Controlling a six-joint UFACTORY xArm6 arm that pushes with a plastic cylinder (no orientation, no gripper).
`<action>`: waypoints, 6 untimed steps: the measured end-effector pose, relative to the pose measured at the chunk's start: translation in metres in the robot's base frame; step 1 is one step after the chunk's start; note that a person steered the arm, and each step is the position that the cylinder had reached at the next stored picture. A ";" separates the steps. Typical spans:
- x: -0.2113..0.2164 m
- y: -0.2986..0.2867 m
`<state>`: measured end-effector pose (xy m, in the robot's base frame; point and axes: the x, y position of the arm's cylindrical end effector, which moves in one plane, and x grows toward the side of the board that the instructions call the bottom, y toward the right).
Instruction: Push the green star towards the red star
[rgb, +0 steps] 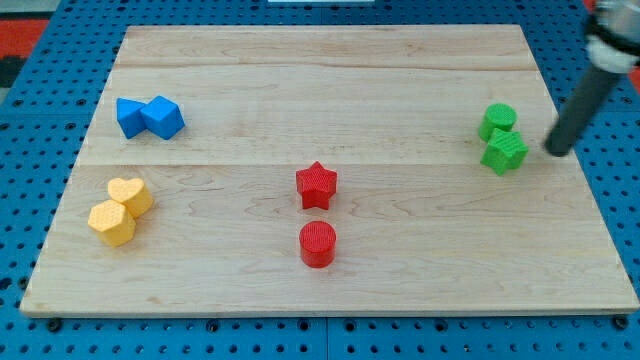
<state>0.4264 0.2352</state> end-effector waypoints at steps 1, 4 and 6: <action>0.016 -0.055; 0.007 -0.138; -0.026 -0.219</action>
